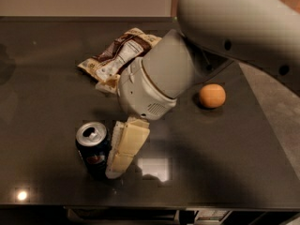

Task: Knock pepsi can over

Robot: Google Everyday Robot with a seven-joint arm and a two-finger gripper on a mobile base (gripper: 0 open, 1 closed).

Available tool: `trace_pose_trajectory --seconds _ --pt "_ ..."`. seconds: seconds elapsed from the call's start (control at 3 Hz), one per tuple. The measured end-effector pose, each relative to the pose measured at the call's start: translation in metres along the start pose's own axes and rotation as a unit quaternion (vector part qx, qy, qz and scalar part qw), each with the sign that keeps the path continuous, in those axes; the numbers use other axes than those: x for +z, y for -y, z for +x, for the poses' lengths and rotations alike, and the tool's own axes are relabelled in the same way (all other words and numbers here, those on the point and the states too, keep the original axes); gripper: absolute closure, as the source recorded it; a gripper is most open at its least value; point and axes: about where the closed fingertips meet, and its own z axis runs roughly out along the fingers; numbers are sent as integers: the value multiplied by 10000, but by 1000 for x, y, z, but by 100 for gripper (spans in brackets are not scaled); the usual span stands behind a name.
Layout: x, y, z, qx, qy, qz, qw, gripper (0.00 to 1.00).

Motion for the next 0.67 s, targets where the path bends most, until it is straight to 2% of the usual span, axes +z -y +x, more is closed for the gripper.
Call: trace_pose_trajectory --seconds 0.67 --pt "29 -9 -5 11 81 -305 9995 0"
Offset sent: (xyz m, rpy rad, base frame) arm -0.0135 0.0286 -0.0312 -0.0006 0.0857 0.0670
